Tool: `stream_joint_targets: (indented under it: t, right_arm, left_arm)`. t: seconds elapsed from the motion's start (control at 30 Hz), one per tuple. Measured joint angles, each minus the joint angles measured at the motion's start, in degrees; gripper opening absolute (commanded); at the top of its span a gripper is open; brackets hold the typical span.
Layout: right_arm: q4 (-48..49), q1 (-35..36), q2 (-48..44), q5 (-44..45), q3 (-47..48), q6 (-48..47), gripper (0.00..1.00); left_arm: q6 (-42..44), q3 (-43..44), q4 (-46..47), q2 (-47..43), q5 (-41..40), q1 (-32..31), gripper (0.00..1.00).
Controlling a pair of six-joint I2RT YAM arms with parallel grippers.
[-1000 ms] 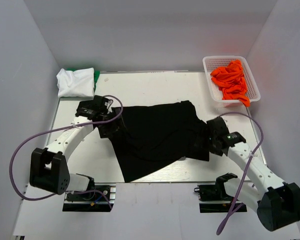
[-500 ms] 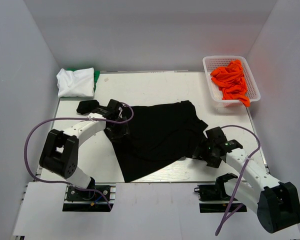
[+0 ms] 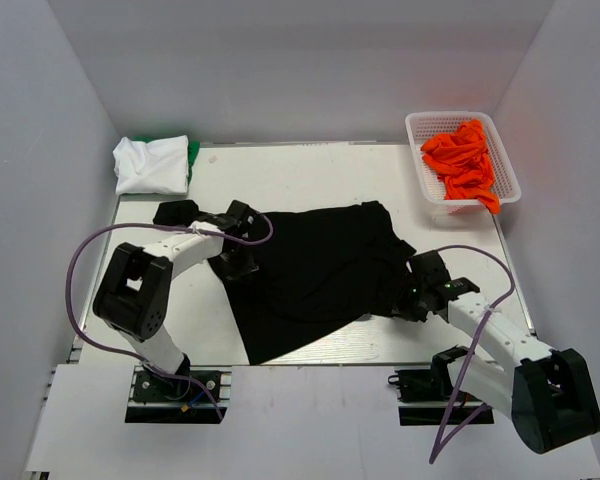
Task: Fold and stack the t-shirts
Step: Flatten out the tshirt
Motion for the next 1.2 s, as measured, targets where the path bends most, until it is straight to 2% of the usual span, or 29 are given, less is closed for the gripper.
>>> stream_joint_targets:
  t: [0.07,0.43,0.63,0.8,1.03,1.2]
  right_arm:
    - [-0.1,0.0,0.2,1.7,0.0,0.9,0.0]
    - [-3.1,0.0,-8.0,6.8,2.2,1.8,0.0]
    - [-4.0,0.0,-9.9,9.2,9.9,-2.9,0.0]
    - [-0.8,0.0,-12.3,12.1,16.3,-6.6,0.0]
    - [5.0,0.0,-14.0,15.5,26.2,-14.0,0.0]
    - [11.5,0.0,-14.1,16.9,38.8,-20.8,0.0]
  left_arm:
    - [0.0,1.2,-0.2,-0.1,-0.8,-0.3,0.0]
    - [0.7,2.8,1.5,-9.4,-3.0,-0.3,0.0]
    - [2.0,6.8,1.8,-11.3,-3.0,-0.3,0.0]
    - [2.8,11.3,3.1,-12.2,-3.2,-0.3,0.0]
    - [5.6,23.2,3.1,-16.4,-5.6,-0.3,0.0]
    - [8.5,35.4,6.0,-21.7,-6.6,-0.3,0.0]
